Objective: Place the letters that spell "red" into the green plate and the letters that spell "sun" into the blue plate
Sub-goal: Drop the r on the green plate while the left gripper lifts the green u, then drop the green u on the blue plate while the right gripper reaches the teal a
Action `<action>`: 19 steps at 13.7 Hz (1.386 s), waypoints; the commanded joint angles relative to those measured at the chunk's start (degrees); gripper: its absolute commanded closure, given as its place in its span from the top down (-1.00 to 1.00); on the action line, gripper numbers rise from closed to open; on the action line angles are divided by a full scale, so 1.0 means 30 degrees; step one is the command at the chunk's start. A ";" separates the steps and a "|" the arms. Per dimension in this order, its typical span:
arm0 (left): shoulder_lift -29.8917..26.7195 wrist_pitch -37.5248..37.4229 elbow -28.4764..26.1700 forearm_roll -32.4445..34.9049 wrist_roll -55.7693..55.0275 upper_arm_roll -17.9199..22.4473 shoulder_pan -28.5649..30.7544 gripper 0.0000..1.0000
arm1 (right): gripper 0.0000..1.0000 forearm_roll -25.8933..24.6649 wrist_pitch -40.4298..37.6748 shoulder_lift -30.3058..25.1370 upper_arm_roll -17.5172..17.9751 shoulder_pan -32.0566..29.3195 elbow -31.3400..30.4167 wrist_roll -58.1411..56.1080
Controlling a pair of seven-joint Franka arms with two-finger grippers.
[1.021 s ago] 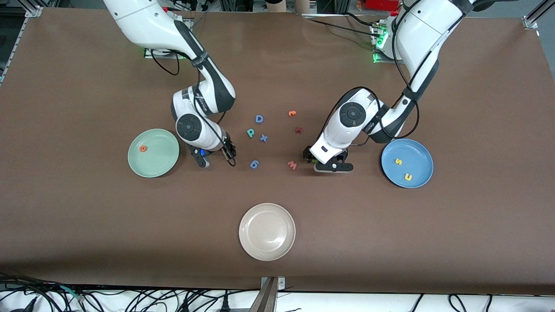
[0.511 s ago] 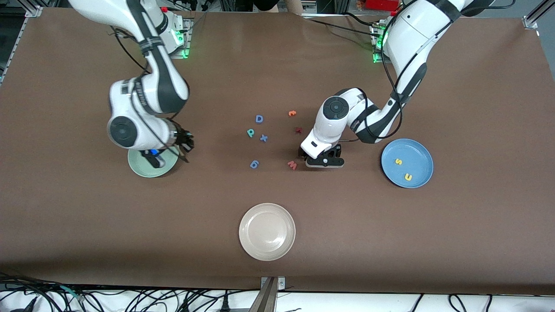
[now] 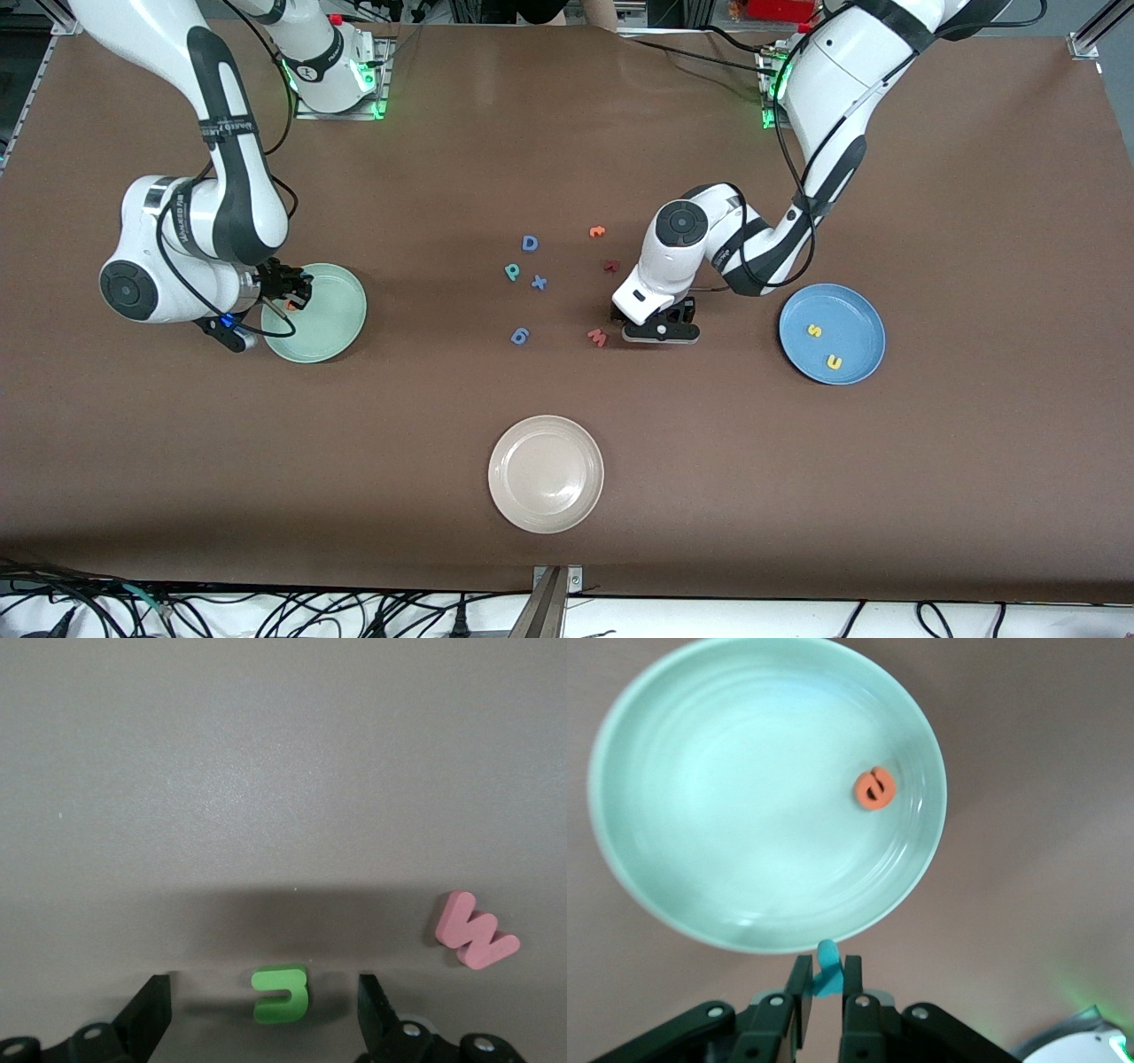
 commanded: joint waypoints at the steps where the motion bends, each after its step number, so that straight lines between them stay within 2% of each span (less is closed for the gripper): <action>1: 0.0315 0.0075 0.0531 0.0715 -0.0534 0.0207 -0.0268 0.55 | -0.85 0.0308 0.2716 0.0144 0.0046 0.0114 -0.2105 -0.0748; 4: 0.0461 -0.0012 0.0824 0.0715 -0.0767 0.0207 -0.0326 0.29 | -0.84 0.0337 0.4103 0.0640 0.0076 0.0115 -0.2844 -0.1010; 6: 0.0491 -0.0013 0.0911 0.0744 -0.1178 0.0469 -0.0676 0.04 | -0.82 0.0598 0.4279 0.0847 0.0105 0.0115 -0.2961 -0.1071; 8: 0.0491 -0.0013 0.0941 0.0745 -0.1179 0.0588 -0.0795 -0.13 | -0.56 0.1244 0.4251 0.0847 0.0134 0.0144 -0.3079 -0.1100; 11: 0.0491 -0.0129 0.0941 0.0745 -0.1179 0.0588 -0.0795 -0.32 | 0.09 0.1245 0.4251 0.0847 0.0134 0.0173 -0.3079 -0.1100; 14: 0.0462 -0.0218 0.0912 0.0715 -0.1237 0.0559 -0.0795 -0.48 | 0.47 0.1245 0.3959 0.0556 0.0134 0.0202 -0.2904 -0.1042; 17: 0.0432 -0.0481 0.0971 0.0686 -0.1237 0.0559 -0.0795 -0.57 | 0.48 0.1274 0.2820 -0.0439 0.0192 0.0349 -0.2641 -0.0720; 19: 0.0287 -0.0830 0.1000 0.0686 -0.1121 0.0530 -0.0679 -0.59 | 0.48 0.1653 0.2143 -0.1025 0.0630 0.0349 -0.2377 0.0066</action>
